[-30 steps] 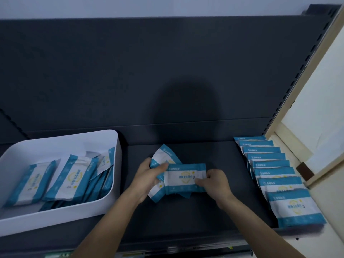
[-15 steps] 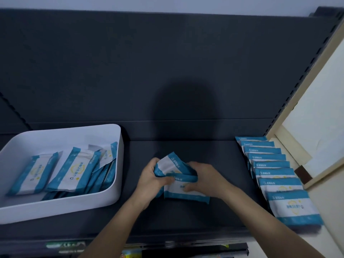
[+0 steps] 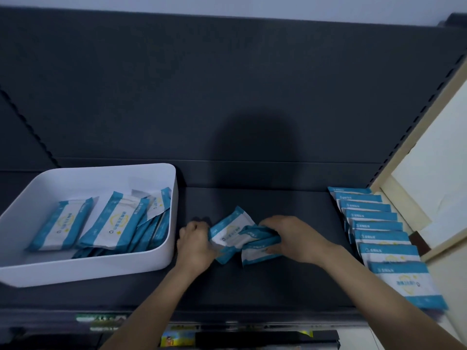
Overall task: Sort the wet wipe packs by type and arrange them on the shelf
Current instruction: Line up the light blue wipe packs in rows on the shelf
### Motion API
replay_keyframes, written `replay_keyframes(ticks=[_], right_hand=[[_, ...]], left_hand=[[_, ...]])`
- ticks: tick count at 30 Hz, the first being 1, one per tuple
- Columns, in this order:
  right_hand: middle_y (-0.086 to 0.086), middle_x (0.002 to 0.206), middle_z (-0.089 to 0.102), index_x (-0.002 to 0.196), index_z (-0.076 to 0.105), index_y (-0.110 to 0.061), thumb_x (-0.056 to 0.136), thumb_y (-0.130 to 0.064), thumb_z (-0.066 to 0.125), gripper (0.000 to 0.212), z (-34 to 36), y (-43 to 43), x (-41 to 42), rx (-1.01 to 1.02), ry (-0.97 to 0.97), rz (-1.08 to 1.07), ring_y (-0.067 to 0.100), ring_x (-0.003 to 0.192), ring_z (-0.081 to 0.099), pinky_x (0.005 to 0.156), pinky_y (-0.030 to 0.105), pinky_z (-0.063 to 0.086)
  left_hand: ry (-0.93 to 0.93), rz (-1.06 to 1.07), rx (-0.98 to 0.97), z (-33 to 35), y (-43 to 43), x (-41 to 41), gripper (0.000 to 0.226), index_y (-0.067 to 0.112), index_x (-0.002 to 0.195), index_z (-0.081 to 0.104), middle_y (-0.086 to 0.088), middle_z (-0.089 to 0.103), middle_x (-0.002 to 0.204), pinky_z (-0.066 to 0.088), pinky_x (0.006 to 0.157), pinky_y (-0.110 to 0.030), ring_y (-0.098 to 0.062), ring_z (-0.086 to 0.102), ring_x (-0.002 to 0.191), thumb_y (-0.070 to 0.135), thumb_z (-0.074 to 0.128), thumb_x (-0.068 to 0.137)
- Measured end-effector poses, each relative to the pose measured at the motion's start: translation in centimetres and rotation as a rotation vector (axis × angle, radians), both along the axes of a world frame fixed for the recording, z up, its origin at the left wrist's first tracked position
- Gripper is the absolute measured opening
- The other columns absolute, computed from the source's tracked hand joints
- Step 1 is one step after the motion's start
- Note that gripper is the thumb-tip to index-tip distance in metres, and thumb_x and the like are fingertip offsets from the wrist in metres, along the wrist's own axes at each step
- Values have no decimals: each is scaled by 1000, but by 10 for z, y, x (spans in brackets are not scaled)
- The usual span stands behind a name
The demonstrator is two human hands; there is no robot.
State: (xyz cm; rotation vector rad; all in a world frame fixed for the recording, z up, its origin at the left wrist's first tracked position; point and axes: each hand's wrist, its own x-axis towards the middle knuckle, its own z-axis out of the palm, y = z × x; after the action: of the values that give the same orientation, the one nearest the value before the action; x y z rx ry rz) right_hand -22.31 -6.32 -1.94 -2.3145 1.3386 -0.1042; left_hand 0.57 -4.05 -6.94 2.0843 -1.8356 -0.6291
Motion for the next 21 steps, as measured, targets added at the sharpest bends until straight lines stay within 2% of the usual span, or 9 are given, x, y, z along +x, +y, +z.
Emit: replay_keyframes(ticks=[2, 4, 8, 10, 12, 15, 18, 19, 21], right_hand=[[-9, 110, 57, 119, 55, -26, 84, -28, 68, 38, 1, 2, 1, -19, 29, 17, 9, 98, 55, 85, 29, 49], [-8, 112, 57, 119, 53, -26, 85, -28, 66, 36, 1, 5, 2, -34, 65, 32, 11, 98, 55, 85, 31, 50], [-7, 113, 57, 121, 52, -25, 87, -27, 64, 35, 0, 9, 1, -13, 68, 25, 12, 98, 54, 85, 32, 49], [-8, 112, 57, 122, 51, -26, 87, -28, 64, 37, -1, 10, -1, 19, 44, -25, 11, 97, 55, 84, 31, 49], [-8, 109, 59, 120, 52, -27, 86, -28, 65, 36, -1, 9, -5, 62, 7, -97, 10, 94, 57, 81, 31, 51], [-9, 95, 61, 105, 56, -26, 84, -27, 66, 23, 1, 5, -13, 104, -65, -220, 7, 84, 59, 69, 23, 49], [-13, 80, 57, 84, 55, -24, 81, -23, 70, 15, 2, 0, -20, 133, -145, -327, 1, 71, 54, 57, 15, 38], [-12, 77, 56, 79, 54, -23, 80, -21, 71, 17, 1, -1, -22, 152, -189, -368, 1, 68, 53, 55, 14, 37], [-8, 74, 57, 74, 54, -21, 79, -18, 72, 19, -2, -2, -24, 206, -291, -450, 4, 63, 53, 52, 13, 38]], left_hand=[[296, 52, -48, 5, -6, -1, 25, 15, 83, 52, 3, 57, 86, 42, 60, -16, -13, 57, 80, 20, 76, 79], [573, 117, -61, 9, -13, -3, 24, 11, 76, 49, 0, 56, 71, 40, 51, -20, -12, 52, 63, 7, 72, 82], [779, 314, -117, 12, -21, -8, 25, 10, 73, 46, -10, 59, 74, 46, 57, -32, -20, 56, 69, 2, 67, 84], [808, 388, -59, 15, -23, -11, 20, 7, 75, 49, -16, 65, 83, 52, 55, -31, -22, 61, 70, 2, 66, 84], [711, 308, 131, 24, -22, -13, 15, 4, 82, 58, -15, 69, 85, 54, 49, -24, -18, 66, 66, 15, 66, 87], [426, 114, 380, 34, -22, -10, 43, 8, 85, 65, -12, 72, 76, 57, 54, -25, -19, 70, 62, 50, 60, 87], [-116, 61, 152, 33, -30, -9, 54, 9, 102, 61, -11, 66, 105, 54, 76, -32, -27, 66, 95, 60, 55, 85], [-207, 44, 59, 31, -34, -9, 55, 9, 116, 54, -12, 57, 120, 49, 83, -34, -30, 59, 108, 55, 59, 85], [-171, -100, 24, 22, -46, -12, 70, 11, 137, 36, -11, 34, 145, 40, 99, -38, -31, 40, 127, 39, 69, 82]])
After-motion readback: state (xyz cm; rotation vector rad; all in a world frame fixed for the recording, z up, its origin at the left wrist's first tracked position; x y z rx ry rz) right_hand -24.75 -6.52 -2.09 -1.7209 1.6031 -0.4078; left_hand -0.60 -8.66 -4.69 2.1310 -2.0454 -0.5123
